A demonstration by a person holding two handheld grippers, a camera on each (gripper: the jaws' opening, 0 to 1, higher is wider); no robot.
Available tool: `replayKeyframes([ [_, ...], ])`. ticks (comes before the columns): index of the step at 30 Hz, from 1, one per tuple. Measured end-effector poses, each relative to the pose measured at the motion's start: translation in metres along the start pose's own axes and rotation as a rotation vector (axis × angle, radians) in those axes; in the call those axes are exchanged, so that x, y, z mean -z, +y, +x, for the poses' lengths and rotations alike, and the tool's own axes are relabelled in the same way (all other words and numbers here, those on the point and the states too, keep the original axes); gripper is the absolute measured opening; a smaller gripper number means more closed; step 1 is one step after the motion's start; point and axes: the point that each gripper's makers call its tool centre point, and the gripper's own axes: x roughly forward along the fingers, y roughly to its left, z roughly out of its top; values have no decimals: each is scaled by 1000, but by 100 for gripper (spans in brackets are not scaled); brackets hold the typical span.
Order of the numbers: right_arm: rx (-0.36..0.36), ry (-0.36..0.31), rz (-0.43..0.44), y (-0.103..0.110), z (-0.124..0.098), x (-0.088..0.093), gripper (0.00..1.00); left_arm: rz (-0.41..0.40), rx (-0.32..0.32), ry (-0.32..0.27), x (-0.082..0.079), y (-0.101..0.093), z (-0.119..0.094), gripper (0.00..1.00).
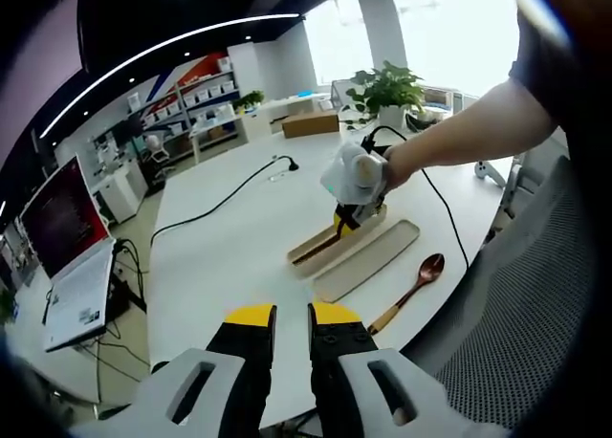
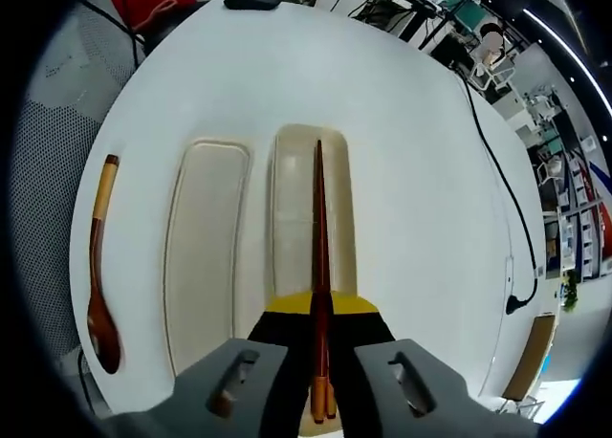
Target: Arrange the utensils inside the cutlery case until each visible utensil rests in its matching compartment.
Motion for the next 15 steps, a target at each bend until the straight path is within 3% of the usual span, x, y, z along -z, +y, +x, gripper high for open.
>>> replayKeyframes([
  [9, 0, -13, -22, 1, -4, -1, 4, 1, 2, 2, 0, 0, 0, 13],
  [15, 51, -34, -19, -8, -13, -2, 11, 3, 2, 1, 0, 0, 0, 13],
])
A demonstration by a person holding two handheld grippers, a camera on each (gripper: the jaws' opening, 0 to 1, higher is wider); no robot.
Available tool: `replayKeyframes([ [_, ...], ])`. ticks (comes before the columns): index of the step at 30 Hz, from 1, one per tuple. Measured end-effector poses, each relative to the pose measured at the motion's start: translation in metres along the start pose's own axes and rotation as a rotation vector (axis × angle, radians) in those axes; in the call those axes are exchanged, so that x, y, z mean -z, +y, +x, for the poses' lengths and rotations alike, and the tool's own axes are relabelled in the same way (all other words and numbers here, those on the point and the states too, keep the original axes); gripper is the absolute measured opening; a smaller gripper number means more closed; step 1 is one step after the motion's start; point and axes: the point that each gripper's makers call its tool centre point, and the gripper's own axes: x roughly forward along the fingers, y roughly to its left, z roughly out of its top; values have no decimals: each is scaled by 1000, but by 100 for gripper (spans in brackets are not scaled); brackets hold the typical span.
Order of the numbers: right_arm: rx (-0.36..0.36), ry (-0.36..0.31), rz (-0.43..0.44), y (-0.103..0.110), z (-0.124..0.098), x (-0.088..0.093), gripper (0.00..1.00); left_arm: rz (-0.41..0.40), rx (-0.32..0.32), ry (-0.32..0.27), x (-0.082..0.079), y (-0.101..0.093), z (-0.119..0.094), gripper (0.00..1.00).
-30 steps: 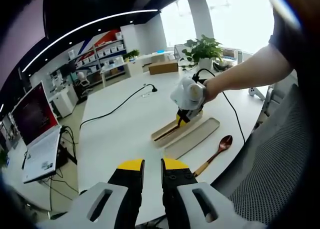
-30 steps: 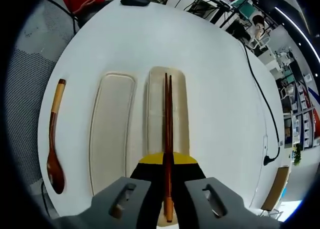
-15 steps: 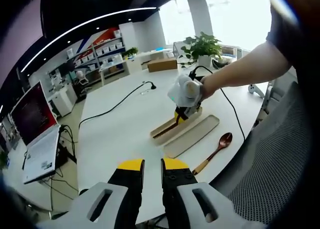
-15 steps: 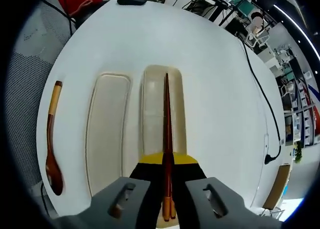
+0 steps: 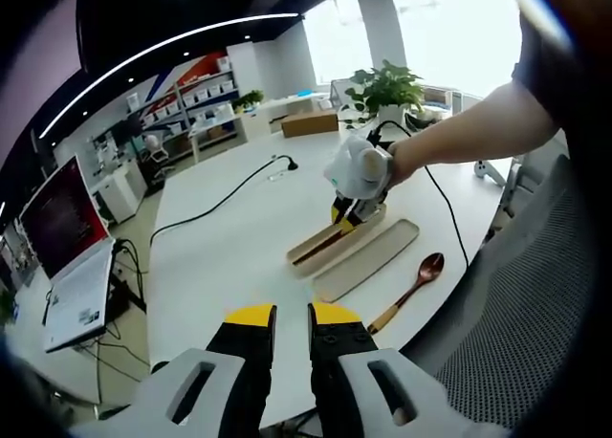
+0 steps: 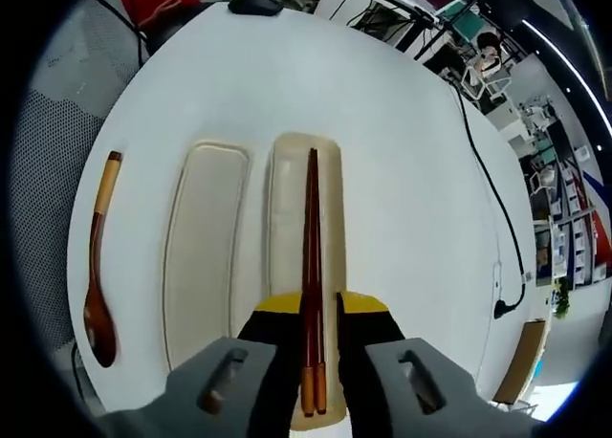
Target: Arrange the utensils inside the cutlery case until each visible utensil rests in its matching compartment.
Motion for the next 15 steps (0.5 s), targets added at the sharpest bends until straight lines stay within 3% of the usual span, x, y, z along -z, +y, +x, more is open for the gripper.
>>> replayKeyframes([
  [8, 73, -20, 26, -9, -13, 7, 25, 3, -5, 1, 0, 0, -1, 13],
  [15, 103, -31, 49, -6, -27, 17, 30, -2, -14, -11, -1, 3, -2, 13],
])
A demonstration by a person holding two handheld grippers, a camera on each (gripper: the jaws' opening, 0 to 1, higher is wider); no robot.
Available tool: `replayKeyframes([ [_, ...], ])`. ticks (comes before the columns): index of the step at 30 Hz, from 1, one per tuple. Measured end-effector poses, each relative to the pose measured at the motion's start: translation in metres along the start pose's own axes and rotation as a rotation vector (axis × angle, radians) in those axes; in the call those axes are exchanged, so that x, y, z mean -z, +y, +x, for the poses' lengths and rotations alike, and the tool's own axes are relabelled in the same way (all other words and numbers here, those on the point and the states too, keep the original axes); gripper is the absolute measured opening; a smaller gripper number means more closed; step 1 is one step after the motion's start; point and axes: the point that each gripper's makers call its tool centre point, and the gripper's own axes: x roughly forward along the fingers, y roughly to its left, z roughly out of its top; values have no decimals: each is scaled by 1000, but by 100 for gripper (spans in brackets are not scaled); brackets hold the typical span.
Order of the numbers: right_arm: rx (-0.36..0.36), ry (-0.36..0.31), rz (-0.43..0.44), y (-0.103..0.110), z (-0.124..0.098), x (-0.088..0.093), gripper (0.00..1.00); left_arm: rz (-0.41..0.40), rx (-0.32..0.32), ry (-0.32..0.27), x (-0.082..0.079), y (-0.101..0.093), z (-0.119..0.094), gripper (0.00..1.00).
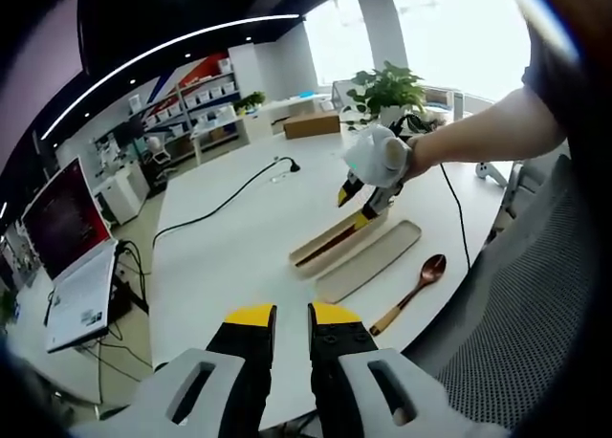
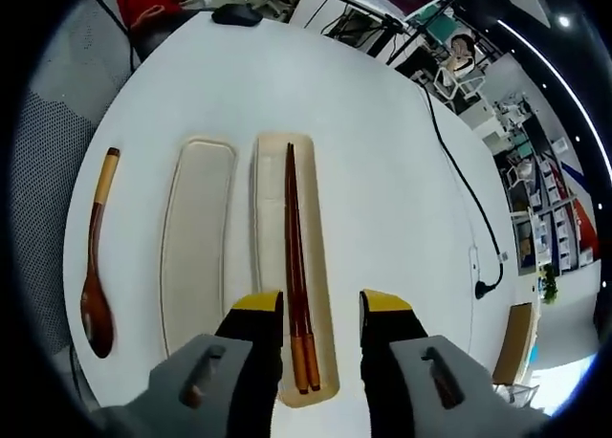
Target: Arrange the utensils inside the cutlery case until each visible utensil rests in its matching compartment.
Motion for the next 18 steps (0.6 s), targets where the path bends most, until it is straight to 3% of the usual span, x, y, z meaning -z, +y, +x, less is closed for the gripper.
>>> replayKeyframes([
  [4, 9, -5, 17, 2, -7, 4, 32, -2, -8, -11, -2, 2, -1, 13],
  [10, -29, -68, 123, 15, -18, -2, 35, -1, -13, -22, -3, 2, -2, 13],
  [18, -51, -90, 161, 38, -33, 3, 35, 1, -18, -33, -6, 3, -3, 13],
])
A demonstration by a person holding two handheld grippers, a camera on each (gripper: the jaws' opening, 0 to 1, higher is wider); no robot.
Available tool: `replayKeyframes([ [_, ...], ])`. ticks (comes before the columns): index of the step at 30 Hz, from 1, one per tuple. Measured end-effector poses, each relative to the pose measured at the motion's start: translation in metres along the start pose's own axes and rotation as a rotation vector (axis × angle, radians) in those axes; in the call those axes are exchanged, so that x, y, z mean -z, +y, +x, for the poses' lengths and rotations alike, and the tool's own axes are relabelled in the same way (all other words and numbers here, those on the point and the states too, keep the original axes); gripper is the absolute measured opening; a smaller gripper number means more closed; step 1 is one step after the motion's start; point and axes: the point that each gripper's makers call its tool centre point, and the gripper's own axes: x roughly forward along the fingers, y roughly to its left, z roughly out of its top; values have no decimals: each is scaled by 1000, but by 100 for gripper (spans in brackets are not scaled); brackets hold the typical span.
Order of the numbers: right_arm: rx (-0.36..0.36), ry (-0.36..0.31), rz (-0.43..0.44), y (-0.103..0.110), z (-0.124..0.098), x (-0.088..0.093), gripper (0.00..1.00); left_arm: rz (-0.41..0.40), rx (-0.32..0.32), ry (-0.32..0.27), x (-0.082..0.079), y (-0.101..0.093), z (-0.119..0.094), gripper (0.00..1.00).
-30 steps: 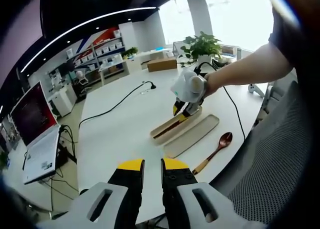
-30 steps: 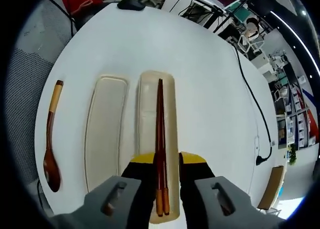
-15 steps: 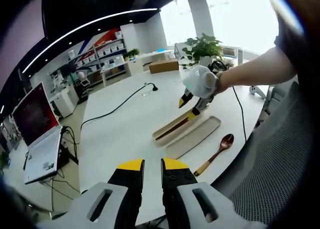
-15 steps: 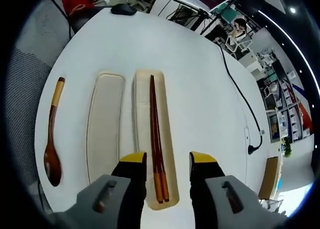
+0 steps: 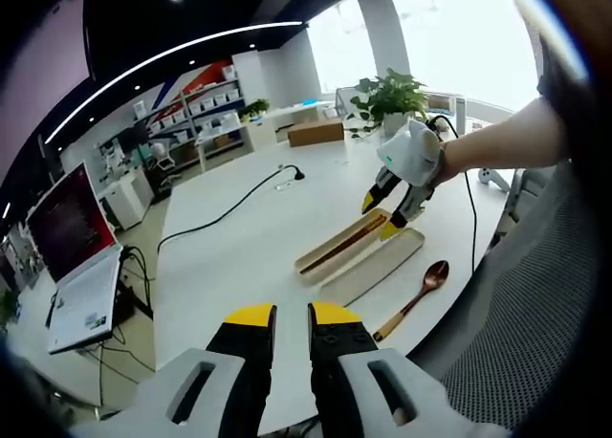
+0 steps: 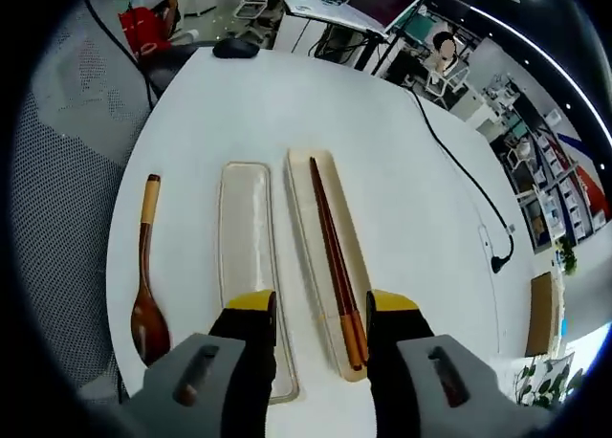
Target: Arrange the utensils inside the cutlery case until each visible utensil rests in its matching compartment.
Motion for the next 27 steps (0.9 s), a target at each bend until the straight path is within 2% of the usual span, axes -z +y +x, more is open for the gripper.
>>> replayKeyframes([
  [6, -35, 3, 7, 22, -8, 6, 35, 6, 1, -19, -3, 0, -1, 13],
  [9, -45, 7, 11, 29, -10, 9, 36, -6, -11, -53, -8, 4, -4, 13],
  [13, -78, 11, 9, 42, -12, 11, 36, -2, -13, -51, -7, 3, -4, 13],
  [16, -112, 21, -38, 56, -13, 11, 36, 1, -17, -58, -9, 4, -5, 13],
  [24, -192, 27, -65, 86, -15, 9, 33, -4, -23, -73, -11, 5, -7, 13],
  [27, -212, 38, -111, 94, -16, 12, 34, -2, -23, -76, -12, 5, -7, 13],
])
